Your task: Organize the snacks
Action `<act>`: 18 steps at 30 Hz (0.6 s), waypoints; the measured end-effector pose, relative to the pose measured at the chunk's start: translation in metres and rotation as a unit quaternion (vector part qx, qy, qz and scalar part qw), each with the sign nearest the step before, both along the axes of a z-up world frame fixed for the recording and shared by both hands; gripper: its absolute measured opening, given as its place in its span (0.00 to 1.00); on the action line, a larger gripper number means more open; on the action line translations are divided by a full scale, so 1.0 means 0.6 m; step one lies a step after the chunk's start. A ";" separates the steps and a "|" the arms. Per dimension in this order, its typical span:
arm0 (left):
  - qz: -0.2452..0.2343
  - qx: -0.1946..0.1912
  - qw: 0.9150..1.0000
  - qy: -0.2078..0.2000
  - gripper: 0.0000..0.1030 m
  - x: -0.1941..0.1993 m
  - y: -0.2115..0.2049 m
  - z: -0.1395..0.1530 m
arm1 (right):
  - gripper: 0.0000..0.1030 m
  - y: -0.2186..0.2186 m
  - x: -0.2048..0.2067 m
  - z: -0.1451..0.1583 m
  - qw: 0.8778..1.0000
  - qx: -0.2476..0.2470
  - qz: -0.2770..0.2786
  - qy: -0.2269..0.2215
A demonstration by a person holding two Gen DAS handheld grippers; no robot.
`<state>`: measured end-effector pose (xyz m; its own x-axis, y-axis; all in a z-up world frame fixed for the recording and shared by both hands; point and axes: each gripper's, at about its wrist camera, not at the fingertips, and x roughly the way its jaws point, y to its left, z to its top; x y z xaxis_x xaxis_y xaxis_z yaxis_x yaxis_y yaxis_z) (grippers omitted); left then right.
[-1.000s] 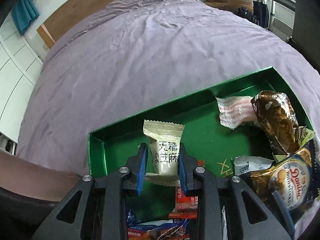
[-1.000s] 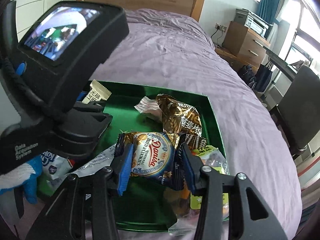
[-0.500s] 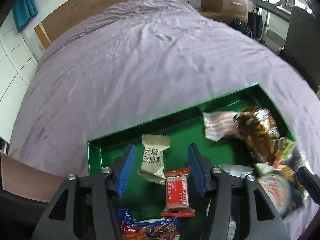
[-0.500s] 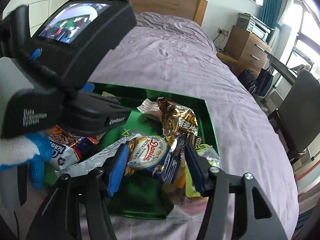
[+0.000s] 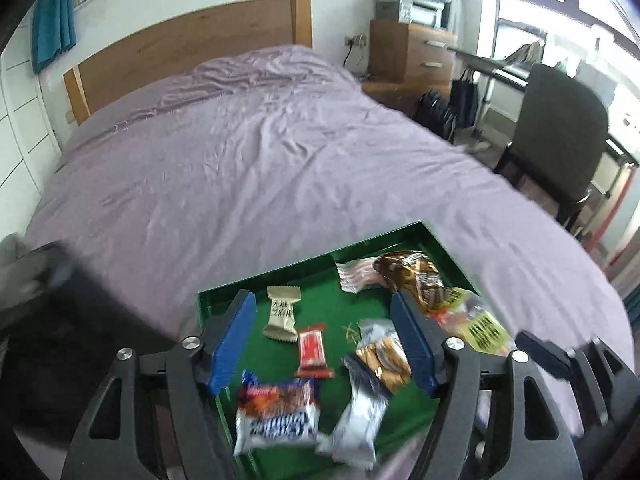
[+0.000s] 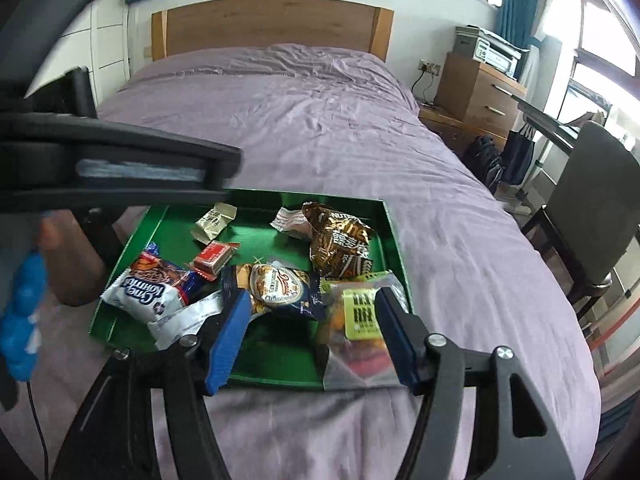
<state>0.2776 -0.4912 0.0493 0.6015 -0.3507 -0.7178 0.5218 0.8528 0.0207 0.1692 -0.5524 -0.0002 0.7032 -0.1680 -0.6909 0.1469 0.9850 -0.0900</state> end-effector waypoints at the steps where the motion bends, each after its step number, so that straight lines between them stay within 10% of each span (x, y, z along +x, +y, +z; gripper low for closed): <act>1: 0.000 -0.002 1.000 -0.003 0.66 -0.008 0.011 0.008 | 0.39 0.002 -0.012 0.006 1.000 0.001 -0.003 -0.003; 18: 0.025 -0.029 0.999 -0.031 0.66 -0.219 0.299 0.057 | 0.47 0.143 -0.212 0.112 0.998 0.032 -0.019 -0.058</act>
